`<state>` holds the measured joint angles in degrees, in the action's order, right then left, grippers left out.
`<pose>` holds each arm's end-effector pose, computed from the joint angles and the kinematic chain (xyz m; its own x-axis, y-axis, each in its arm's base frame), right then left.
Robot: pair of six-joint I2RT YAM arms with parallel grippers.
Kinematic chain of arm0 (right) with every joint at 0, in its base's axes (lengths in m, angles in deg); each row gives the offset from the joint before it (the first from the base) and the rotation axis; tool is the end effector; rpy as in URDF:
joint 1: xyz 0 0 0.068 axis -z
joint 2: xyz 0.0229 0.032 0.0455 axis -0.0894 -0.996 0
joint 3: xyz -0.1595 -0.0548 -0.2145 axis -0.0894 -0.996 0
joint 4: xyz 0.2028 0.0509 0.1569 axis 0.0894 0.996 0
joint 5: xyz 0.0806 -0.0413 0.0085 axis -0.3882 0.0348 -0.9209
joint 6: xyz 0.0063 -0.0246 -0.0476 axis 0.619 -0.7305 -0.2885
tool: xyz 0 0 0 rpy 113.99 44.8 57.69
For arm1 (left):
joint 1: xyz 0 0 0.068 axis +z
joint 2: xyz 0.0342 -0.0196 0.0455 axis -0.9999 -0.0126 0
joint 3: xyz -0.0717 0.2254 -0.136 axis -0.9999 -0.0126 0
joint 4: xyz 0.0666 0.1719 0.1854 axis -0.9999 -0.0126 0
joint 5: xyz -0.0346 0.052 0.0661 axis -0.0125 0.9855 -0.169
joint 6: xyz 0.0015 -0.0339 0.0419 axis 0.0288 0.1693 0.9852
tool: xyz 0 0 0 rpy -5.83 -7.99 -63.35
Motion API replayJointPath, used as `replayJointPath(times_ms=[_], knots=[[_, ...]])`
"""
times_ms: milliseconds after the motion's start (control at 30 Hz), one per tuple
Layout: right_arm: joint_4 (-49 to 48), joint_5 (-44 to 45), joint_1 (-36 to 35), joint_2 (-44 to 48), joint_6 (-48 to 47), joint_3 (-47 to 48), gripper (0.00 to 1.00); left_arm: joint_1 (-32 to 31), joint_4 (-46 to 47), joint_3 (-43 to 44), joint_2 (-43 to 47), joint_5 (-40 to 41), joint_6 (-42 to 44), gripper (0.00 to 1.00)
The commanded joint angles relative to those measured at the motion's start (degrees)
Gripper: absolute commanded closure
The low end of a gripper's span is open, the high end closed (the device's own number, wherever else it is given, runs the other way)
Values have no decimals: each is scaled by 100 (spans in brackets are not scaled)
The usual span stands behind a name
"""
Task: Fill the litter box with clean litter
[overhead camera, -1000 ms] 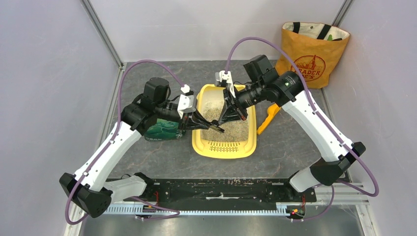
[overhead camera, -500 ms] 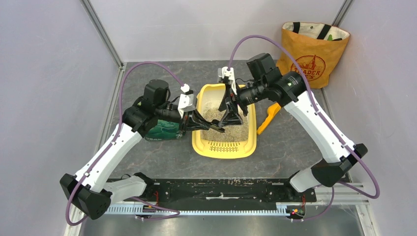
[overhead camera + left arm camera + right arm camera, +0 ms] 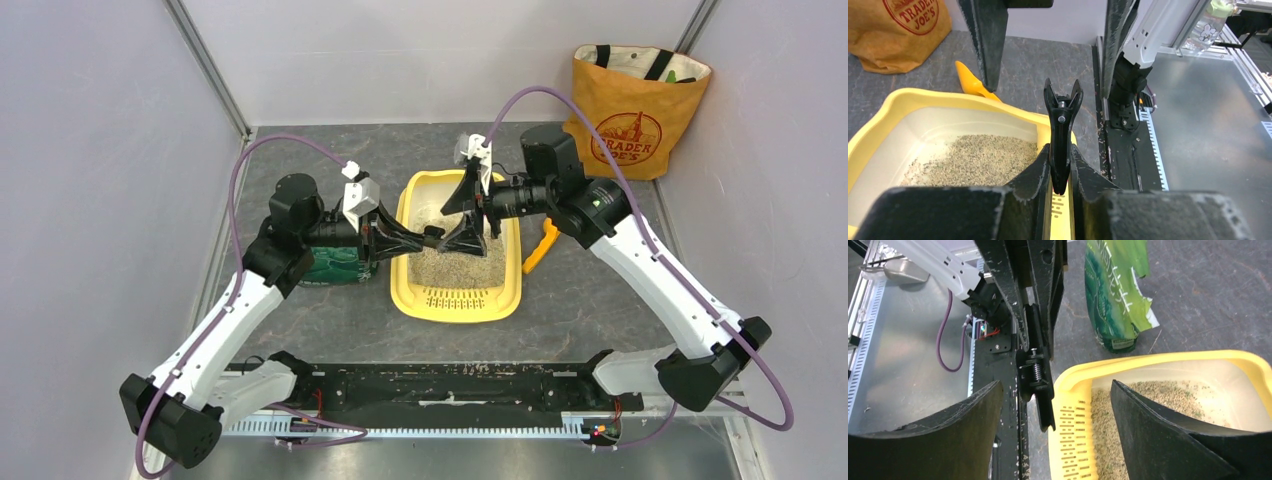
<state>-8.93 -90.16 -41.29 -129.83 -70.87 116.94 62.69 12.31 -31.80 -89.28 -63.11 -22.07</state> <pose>0.2013 0.1798 0.4338 -0.1575 -0.2930 -0.9430 -0.9865 0.0898 0.1369 0.1811 -0.1257 0.3745 -0.0781 0.0730 -0.9943 0.9965 0.0365 -0.0756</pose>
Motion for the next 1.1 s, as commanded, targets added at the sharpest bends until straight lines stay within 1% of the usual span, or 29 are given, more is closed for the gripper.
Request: replayJointPath(times_ms=[0,67,267,367,467,600,633,667,700,733,767,800,833,867,900,967,1000,1033,1067], knots=[[-1103,-42,-39,79,404,-50,16,5,663,-46,133,78,-556,98],[-1112,-70,-58,48,391,-33,19,0,859,-64,113,88,-649,98],[-929,-53,-180,44,99,6,32,5,918,-85,91,88,-658,98],[-840,-51,-199,18,62,43,35,5,936,-76,87,87,-643,98],[-822,-59,-198,16,43,71,45,5,927,-66,91,96,-606,98],[-722,-46,-198,-21,-10,134,64,5,927,-48,68,95,-614,98],[-715,-35,-198,-18,-5,143,71,4,916,-48,65,104,-623,98],[-716,-25,-198,-19,-1,151,78,5,800,-14,60,147,-605,91],[-703,-3,-198,-29,-1,181,84,12,510,56,65,252,-489,73],[-687,37,-198,-36,-10,203,93,42,104,171,80,344,-380,56],[-662,93,-198,-47,-16,226,100,107,-431,309,89,353,-11,43],[-628,149,-192,-60,-47,255,100,234,-856,429,123,395,378,37],[-568,215,-185,-77,-115,278,100,454,-1299,522,175,447,621,33],[-522,272,-189,-108,-153,316,100,734,-1553,567,237,386,856,30],[-477,314,-174,-141,-191,355,100,1197,-1853,633,278,248,1068,27],[-352,351,-163,-274,-339,497,100,2063,-2559,919,239,-55,1736,25],[-320,399,-162,-359,-407,556,100,2450,-3172,1175,113,-204,2218,24],[-230,422,-163,-478,-578,662,100,2914,-3928,1475,-55,-291,3077,24],[-147,447,-160,-579,-782,743,100,3169,-4890,1871,-302,-268,3912,24]])
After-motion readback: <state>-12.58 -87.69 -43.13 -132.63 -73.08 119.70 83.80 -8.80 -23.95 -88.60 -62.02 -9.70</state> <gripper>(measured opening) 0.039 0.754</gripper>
